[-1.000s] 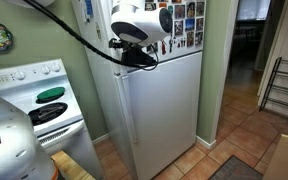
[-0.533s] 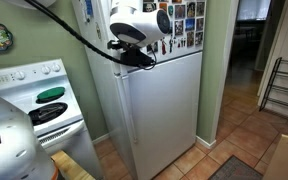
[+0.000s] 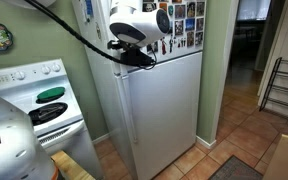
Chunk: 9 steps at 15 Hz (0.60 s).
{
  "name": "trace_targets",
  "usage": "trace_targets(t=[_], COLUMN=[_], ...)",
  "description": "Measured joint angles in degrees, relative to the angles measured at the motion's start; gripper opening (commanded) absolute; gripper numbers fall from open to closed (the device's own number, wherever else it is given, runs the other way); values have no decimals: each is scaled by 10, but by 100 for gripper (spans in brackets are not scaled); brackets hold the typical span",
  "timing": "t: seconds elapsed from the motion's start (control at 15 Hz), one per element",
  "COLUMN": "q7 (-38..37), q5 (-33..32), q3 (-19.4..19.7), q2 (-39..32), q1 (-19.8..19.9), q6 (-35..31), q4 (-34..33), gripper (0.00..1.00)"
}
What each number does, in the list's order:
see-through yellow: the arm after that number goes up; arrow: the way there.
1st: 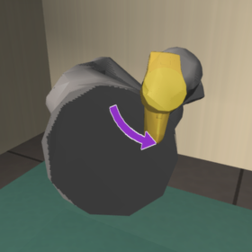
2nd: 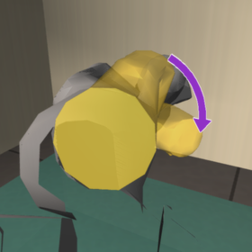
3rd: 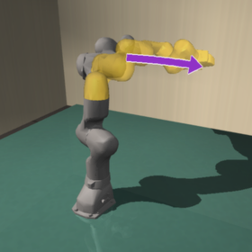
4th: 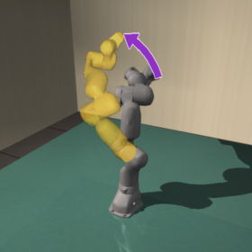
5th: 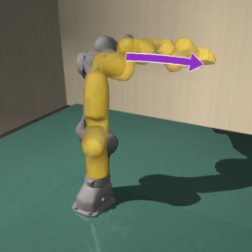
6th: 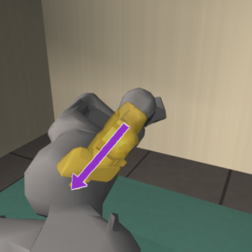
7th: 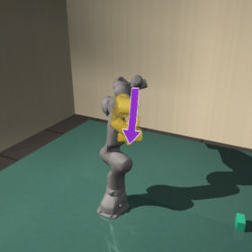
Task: Open the top refrigerator door fully
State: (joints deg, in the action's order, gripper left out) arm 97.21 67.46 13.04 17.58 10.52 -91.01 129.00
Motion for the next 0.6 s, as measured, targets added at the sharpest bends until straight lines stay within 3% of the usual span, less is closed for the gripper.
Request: trace_targets(t=[0.6], q7=[14], q5=[-9], q3=[15], q2=[2], q1=[16], q6=[10], q4=[1], gripper=[0])
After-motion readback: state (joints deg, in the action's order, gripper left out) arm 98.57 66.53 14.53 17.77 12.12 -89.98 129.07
